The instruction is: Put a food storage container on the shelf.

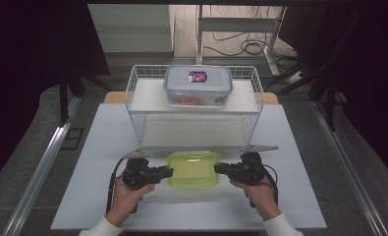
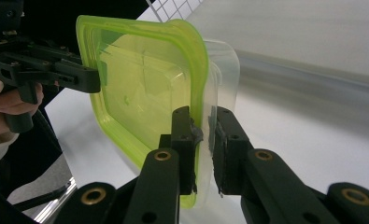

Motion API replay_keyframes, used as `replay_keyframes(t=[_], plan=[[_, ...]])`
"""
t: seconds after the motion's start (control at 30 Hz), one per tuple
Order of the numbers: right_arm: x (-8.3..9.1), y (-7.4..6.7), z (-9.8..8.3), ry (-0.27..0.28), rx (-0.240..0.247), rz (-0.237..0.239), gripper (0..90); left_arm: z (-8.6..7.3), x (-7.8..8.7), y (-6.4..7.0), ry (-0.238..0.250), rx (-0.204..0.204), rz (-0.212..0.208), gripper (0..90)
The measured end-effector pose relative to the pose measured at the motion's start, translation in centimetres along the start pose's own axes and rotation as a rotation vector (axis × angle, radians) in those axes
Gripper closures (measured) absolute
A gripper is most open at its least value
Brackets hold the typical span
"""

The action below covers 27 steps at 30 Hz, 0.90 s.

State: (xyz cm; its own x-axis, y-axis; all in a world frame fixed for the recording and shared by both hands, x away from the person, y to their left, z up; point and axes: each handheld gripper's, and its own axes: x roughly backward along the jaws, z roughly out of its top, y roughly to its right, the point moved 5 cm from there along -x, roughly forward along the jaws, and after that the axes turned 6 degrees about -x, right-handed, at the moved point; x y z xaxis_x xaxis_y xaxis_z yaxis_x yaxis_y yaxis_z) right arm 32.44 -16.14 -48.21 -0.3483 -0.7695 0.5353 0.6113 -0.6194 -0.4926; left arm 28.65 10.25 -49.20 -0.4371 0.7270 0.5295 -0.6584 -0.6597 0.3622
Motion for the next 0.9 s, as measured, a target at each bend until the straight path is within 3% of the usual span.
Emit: replay_keyframes(t=[0.37, 0.7, 0.9], plan=[[1.6, -1.2, 2.1, 0.047, 0.041, -0.003, 79.3, 2.5, 1.2, 0.6, 0.038, -0.028, -0.01, 77.5], [3.5, -3.0, 5.7, 0.091, 0.095, -0.006, 79.2, 6.4, 3.2, 1.3, 0.084, -0.066, 0.004, 77.8], [4.7, -3.8, 8.8, 0.127, 0.13, -0.007, 79.3, 9.6, 4.5, 1.6, 0.113, -0.104, 0.022, 77.8]])
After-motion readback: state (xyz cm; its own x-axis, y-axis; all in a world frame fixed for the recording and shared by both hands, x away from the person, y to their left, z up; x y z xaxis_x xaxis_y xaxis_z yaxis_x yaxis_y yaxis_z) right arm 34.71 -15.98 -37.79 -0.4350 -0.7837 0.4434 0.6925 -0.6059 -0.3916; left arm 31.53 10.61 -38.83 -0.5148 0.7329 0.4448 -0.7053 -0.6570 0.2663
